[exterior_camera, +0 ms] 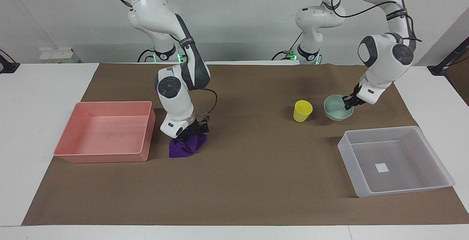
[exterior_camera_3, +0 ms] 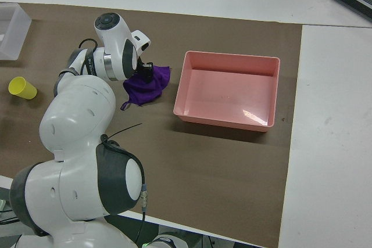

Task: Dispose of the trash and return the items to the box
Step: 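Grasp the green bowl with the left gripper while the right gripper grasps the cloth, then place the bowl in the clear box while the right gripper drops the cloth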

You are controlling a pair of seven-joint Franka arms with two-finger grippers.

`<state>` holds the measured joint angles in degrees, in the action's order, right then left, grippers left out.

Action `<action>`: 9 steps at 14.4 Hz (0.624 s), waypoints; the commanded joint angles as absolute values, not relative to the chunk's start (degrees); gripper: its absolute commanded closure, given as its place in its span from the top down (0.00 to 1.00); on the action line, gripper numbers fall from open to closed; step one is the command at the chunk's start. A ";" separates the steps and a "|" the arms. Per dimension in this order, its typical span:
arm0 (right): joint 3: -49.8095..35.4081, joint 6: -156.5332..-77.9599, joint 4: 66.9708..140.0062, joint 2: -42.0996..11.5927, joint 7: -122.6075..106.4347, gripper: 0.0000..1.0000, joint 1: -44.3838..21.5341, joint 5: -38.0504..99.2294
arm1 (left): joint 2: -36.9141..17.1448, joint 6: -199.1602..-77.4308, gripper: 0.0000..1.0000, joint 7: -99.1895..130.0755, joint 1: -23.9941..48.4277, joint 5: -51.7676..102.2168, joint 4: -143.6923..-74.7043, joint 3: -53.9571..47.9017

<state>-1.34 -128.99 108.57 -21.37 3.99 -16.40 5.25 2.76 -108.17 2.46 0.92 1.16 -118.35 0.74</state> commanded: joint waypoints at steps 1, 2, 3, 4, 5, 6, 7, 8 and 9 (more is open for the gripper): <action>-1.32 -126.92 109.16 -19.86 4.75 0.01 -16.26 6.24 | -2.61 -96.69 0.00 1.32 0.18 1.31 -101.04 0.79; -1.23 -126.22 108.99 -19.60 4.92 0.00 -16.09 6.24 | -5.94 -99.46 0.00 1.32 -1.74 2.88 -97.16 0.79; -1.23 -124.73 108.29 -19.08 5.10 0.00 -15.65 6.24 | -8.67 -103.58 0.00 1.32 -3.06 3.68 -94.34 0.79; -1.14 -123.32 107.76 -17.85 5.18 0.00 -15.38 6.24 | -13.57 -107.10 0.00 1.41 -2.99 3.78 -92.04 0.79; -1.06 -121.83 107.67 -16.10 5.19 0.00 -14.60 6.24 | -18.32 -109.57 0.00 1.41 -3.16 4.13 -87.85 0.70; -1.05 -119.99 107.67 -14.34 5.19 0.00 -13.37 6.15 | -22.20 -110.47 0.00 1.49 -3.25 5.26 -84.24 0.70; -1.05 -117.62 107.67 -12.59 5.19 0.00 -12.40 6.15 | -26.15 -110.91 0.00 1.49 -3.34 6.67 -80.63 0.79; -0.88 -114.99 107.40 -10.65 5.19 0.00 -12.13 6.07 | -28.89 -111.70 0.00 1.49 -3.34 6.77 -78.68 0.79; -0.70 -112.87 107.32 -8.98 5.19 0.00 -11.78 5.98 | -30.83 -114.15 0.00 1.49 -3.25 6.25 -78.66 0.88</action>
